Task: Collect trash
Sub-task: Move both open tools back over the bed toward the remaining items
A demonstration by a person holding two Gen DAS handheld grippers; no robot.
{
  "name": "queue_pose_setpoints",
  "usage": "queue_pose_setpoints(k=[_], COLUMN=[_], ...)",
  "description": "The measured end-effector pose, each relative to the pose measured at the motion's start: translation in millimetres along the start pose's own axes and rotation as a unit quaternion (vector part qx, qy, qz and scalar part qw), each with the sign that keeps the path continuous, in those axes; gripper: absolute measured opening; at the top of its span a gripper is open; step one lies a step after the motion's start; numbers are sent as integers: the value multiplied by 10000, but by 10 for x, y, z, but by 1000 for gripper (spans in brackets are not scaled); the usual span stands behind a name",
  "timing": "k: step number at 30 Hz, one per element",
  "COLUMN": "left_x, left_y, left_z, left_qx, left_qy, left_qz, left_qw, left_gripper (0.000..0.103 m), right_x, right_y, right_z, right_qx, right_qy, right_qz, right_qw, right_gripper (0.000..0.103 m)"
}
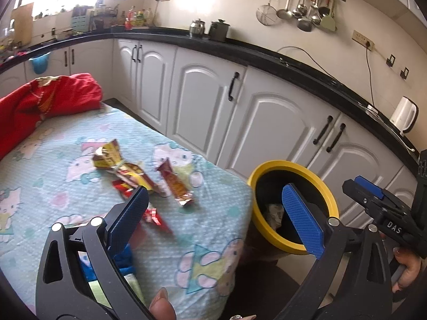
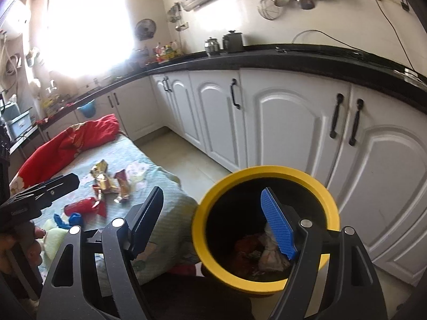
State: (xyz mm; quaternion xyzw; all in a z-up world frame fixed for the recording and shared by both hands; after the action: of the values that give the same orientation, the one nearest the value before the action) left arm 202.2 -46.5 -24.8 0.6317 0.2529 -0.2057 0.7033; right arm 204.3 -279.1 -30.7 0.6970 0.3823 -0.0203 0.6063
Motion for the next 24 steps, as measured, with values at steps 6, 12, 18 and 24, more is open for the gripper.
queue_pose_setpoints(k=[6, 12, 18, 24], left_x=[-54, -107, -143, -166], left_y=[14, 26, 3, -44], left_z=[-282, -540, -820, -1113], left_qx=[-148, -275, -434, -574], left_qy=[193, 377, 592, 820], left_qz=[26, 69, 92, 40], left_qw=[9997, 9989, 9973, 9950], left_gripper=[92, 92, 92, 92], right_x=[91, 192, 320, 473], right_y=[34, 29, 11, -50], right_z=[-269, -523, -787, -1037], right_qx=[-180, -343, -518, -694], right_qy=[209, 399, 607, 805], right_qz=[-47, -125, -226, -364], right_qw=[9996, 9985, 9966, 9937], right_gripper=[75, 75, 75, 75])
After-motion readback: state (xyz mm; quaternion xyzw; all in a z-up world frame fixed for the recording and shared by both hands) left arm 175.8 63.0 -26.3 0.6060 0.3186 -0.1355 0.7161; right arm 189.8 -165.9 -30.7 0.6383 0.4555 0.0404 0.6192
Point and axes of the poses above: each gripper's, at about its wrist camera, not at the fingertips, and x roughly the way its jaws point, z to its right, y to its top, the point moved 6 cm from there along x, roughly the way its jaws point, and after that the axes turned 14 degrees about y, right-handed, at the moved point
